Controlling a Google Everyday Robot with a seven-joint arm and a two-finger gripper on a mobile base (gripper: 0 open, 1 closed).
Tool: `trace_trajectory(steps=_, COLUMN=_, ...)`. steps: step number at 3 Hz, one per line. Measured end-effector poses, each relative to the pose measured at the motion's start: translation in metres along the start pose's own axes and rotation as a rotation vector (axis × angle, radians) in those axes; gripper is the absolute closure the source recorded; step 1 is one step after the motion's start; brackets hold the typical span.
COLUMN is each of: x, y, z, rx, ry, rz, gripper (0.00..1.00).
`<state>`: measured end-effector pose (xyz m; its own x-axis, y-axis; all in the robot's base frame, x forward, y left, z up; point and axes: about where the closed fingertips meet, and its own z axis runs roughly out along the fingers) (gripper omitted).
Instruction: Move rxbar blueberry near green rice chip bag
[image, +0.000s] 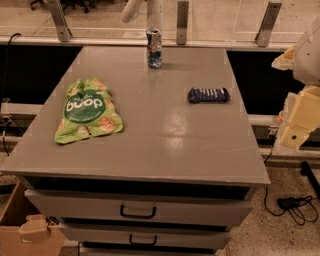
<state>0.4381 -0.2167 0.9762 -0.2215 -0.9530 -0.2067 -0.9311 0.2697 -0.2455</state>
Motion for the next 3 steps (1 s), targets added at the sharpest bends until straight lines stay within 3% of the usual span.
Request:
trace_trajectory(steps=1, x=0.0, y=0.0, z=0.0, rx=0.0, ry=0.0, rz=0.0, gripper=0.0)
trace_trajectory(steps=2, x=-0.006, y=-0.021, z=0.012, rx=0.001, ry=-0.043, rz=-0.022, gripper=0.0)
trace_trajectory(steps=3, x=-0.022, y=-0.056, z=0.041, rx=-0.021, ry=-0.115, rz=-0.06, gripper=0.0)
